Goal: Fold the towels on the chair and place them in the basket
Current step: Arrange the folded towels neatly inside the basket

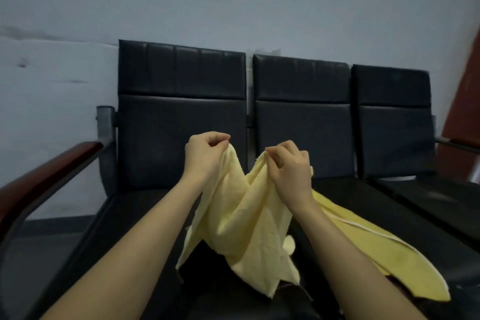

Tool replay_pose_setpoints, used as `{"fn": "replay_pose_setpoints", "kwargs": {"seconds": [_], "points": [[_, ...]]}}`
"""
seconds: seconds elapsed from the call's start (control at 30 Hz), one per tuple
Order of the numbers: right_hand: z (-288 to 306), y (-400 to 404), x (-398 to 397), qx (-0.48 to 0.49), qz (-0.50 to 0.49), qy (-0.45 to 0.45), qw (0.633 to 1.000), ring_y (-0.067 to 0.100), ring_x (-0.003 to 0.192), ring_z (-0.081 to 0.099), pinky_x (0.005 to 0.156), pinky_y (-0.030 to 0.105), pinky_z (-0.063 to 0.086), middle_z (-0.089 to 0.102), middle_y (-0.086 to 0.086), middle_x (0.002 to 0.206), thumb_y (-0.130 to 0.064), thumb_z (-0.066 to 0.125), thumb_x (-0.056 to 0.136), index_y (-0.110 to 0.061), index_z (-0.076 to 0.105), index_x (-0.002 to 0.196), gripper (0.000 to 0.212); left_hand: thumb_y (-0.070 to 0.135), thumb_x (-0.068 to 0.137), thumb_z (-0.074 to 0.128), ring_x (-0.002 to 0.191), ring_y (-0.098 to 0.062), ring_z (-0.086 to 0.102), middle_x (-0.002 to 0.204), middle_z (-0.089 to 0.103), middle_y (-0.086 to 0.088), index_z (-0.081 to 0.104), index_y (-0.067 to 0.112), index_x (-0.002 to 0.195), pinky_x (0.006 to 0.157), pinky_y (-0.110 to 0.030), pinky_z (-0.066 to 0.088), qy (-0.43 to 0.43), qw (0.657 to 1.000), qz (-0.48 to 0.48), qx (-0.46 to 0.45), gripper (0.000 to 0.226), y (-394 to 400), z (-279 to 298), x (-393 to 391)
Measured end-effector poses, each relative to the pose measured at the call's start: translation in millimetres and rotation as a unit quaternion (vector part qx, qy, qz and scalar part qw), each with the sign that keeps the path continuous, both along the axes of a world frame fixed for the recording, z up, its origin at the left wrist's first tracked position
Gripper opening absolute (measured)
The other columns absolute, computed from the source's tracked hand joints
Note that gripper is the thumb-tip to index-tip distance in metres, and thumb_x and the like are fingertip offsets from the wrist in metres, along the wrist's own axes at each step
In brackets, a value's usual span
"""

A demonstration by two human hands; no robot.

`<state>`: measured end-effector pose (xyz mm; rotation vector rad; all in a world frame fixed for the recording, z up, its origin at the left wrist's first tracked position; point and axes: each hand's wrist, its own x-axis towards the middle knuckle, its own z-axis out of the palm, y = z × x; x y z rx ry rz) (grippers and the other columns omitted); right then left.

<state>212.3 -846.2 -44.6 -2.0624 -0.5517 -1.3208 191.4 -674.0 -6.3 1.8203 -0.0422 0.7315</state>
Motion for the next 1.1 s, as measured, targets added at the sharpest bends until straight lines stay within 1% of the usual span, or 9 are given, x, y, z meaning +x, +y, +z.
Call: {"fn": "replay_pose_setpoints", "kwargs": {"seconds": [0.2,0.3,0.43,0.53,0.67,0.77,0.87,0.97,1.1], "points": [[-61,55,-26,-0.107,0.037,0.063,0.992,0.017,0.07,0.057,0.07,0.035,0.041,0.059,-0.003,0.078,-0.009,0.068,0.08,-0.015,0.071,0.079,0.006,0.011,0.093,0.057,0.095,-0.005,0.056,0.095,0.063,0.011,0.072,0.019,0.103,0.085,-0.019,0.041,0.096,0.993,0.064,0.031,0.019,66,-68,-42],[-86,78,-37,-0.155,0.067,0.094,0.981,0.018,0.076,0.058,0.074,0.034,0.032,0.059,-0.003,0.082,-0.016,0.068,0.08,-0.018,0.073,0.081,0.006,0.013,0.092,0.058,0.098,-0.005,0.056,0.088,0.062,0.016,0.073,0.021,0.099,0.09,-0.021,0.042,0.119,0.989,0.083,0.036,0.018,88,-94,-58],[-117,99,-49,-0.256,0.15,0.282,0.912,0.008,0.1,0.049,0.088,0.034,0.022,0.057,-0.014,0.099,-0.04,0.057,0.094,-0.03,0.074,0.096,0.02,0.014,0.093,0.058,0.087,0.002,0.055,0.086,0.061,0.018,0.072,0.021,0.099,0.083,-0.018,0.042,0.167,0.983,0.073,0.034,0.017,108,-122,-73],[-136,95,-52,-0.141,0.174,0.295,0.929,0.005,0.097,0.051,0.088,0.03,0.021,0.059,-0.015,0.094,-0.038,0.059,0.093,-0.031,0.072,0.097,0.015,0.014,0.092,0.059,0.09,0.001,0.057,0.092,0.065,0.014,0.072,0.024,0.094,0.074,-0.015,0.042,0.192,0.981,0.04,-0.005,0.016,112,-134,-77],[-149,74,-50,-0.021,0.076,0.288,0.954,0.009,0.094,0.056,0.084,0.03,0.022,0.062,-0.011,0.095,-0.032,0.063,0.09,-0.027,0.069,0.103,0.015,0.013,0.088,0.064,0.091,0.0,0.06,0.092,0.069,0.011,0.074,0.022,0.09,0.073,-0.015,0.046,0.194,0.98,0.006,-0.037,0.014,104,-144,-78],[-151,60,-51,-0.023,0.023,0.365,0.931,0.01,0.1,0.055,0.087,0.03,0.021,0.064,-0.01,0.103,-0.04,0.062,0.089,-0.026,0.065,0.112,0.027,0.012,0.089,0.062,0.092,-0.001,0.062,0.093,0.07,0.011,0.076,0.021,0.089,0.076,-0.016,0.047,0.197,0.979,-0.013,-0.048,0.017,94,-148,-75],[-156,57,-54,-0.028,0.036,0.421,0.906,0.007,0.098,0.056,0.083,0.027,0.016,0.066,-0.01,0.099,-0.046,0.063,0.087,-0.026,0.06,0.116,0.036,0.008,0.091,0.057,0.09,-0.001,0.062,0.089,0.07,0.013,0.076,0.023,0.086,0.076,-0.016,0.049,0.203,0.978,-0.037,-0.031,0.024,86,-150,-74],[-153,66,-57,-0.006,0.08,0.443,0.893,0.003,0.094,0.056,0.076,0.024,0.014,0.067,-0.01,0.092,-0.042,0.066,0.086,-0.028,0.061,0.113,0.031,0.009,0.092,0.057,0.091,-0.002,0.062,0.09,0.069,0.013,0.075,0.024,0.086,0.075,-0.016,0.049,0.202,0.978,-0.042,-0.019,0.025,84,-147,-75],[-152,78,-60,-0.065,0.059,0.452,0.888,0.008,0.093,0.054,0.074,0.025,0.013,0.062,-0.01,0.093,-0.027,0.065,0.085,-0.027,0.06,0.116,0.032,0.01,0.092,0.056,0.098,-0.004,0.059,0.1,0.068,0.01,0.073,0.027,0.087,0.078,-0.017,0.045,0.2,0.98,-0.015,0.009,0.025,91,-143,-77]]}}
